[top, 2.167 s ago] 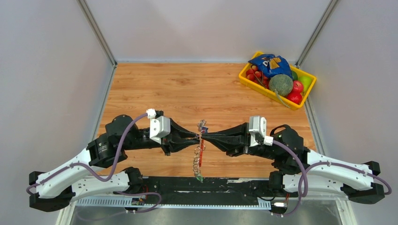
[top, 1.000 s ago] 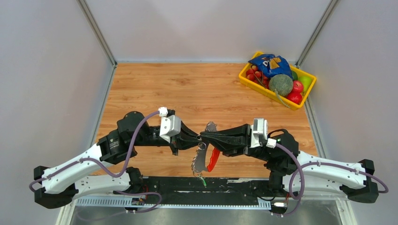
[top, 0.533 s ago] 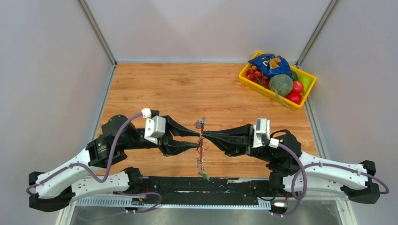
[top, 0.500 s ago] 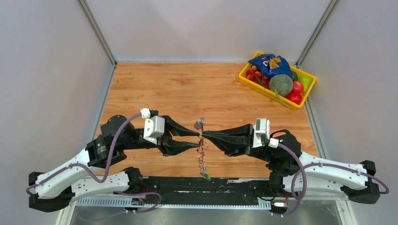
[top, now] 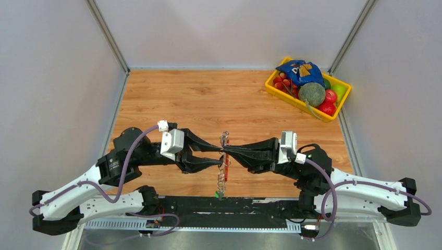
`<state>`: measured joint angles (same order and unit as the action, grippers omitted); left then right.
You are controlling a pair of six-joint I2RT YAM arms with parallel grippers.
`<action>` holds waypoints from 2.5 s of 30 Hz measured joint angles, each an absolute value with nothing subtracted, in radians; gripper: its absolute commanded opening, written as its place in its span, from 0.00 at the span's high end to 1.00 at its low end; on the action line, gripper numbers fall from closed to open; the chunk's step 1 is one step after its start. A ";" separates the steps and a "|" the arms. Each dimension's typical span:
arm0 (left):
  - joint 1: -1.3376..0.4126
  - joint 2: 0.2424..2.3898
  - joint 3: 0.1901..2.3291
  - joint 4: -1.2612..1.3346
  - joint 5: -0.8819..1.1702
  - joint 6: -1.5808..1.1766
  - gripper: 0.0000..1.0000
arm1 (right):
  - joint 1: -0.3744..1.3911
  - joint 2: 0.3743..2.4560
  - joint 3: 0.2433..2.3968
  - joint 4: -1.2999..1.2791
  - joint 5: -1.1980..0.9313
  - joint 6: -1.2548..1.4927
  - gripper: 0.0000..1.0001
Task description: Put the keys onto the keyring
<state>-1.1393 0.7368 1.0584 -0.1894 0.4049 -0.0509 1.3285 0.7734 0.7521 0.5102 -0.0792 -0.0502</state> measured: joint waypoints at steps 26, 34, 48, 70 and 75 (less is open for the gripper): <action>-1.139 0.767 1.088 -0.261 0.395 -0.051 1.00 | 1.328 0.761 0.763 0.430 -0.091 -0.054 1.00; -1.139 0.806 1.153 -0.400 0.367 -0.041 1.00 | 1.328 0.738 0.820 0.221 -0.086 -0.056 0.86; -1.139 0.930 1.298 -0.717 0.348 0.046 1.00 | 1.328 0.834 1.201 -0.395 -0.063 -0.080 0.51; -1.139 1.019 1.336 -0.908 0.384 0.122 1.00 | 1.328 0.980 1.239 -0.672 -0.125 -0.163 0.53; -1.139 0.998 1.336 -0.908 0.394 0.123 1.00 | 1.328 0.984 1.239 -0.654 -0.125 -0.181 0.54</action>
